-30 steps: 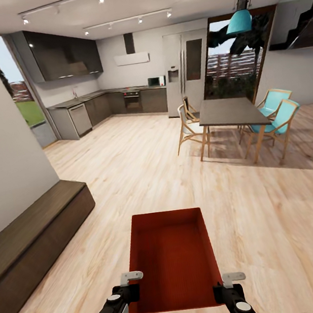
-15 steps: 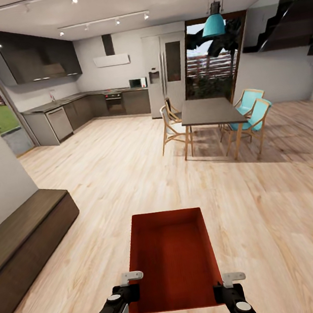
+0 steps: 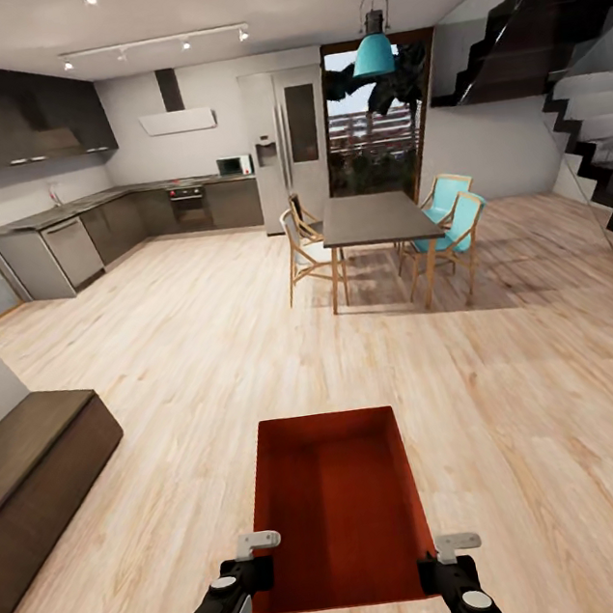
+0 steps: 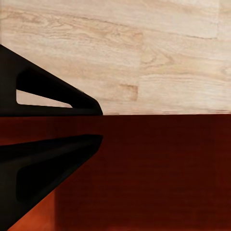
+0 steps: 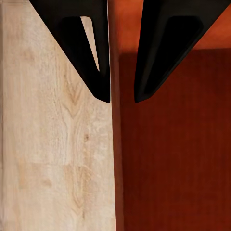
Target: Move the two storage containers from the living room to the garage. In the garage, place one container on the floor and stack the other container on top of it (either order is fine).
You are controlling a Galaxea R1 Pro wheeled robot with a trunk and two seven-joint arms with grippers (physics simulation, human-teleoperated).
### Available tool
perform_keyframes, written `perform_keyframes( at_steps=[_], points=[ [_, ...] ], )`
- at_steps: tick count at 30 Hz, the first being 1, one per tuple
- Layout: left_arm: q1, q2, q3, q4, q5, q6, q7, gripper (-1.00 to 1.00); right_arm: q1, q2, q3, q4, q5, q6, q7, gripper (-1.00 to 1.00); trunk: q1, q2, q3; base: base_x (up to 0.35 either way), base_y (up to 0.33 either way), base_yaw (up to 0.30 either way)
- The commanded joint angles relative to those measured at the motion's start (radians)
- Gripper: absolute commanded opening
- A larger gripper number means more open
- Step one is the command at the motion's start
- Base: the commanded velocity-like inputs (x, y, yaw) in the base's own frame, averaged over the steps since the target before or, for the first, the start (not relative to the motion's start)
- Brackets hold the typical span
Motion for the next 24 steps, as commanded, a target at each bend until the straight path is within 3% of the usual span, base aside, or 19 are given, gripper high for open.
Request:
perform_keyframes(
  at_steps=[1, 24],
  points=[
    [-0.001, -0.017, -0.010, -0.005, 0.002, 0.006, 0.003, -1.00, 0.000, 0.002, -0.005, 0.004, 0.003, 0.047, 0.000, -1.00, 0.000, -0.001, -0.002, 0.000, 0.000, -0.225],
    [-0.001, -0.017, -0.010, -0.005, 0.002, 0.006, 0.003, -1.00, 0.000, 0.001, -0.005, 0.004, 0.003, 0.047, 0.000, -1.00, 0.000, -0.001, -0.010, 0.000, 0.000, -0.225]
  ],
)
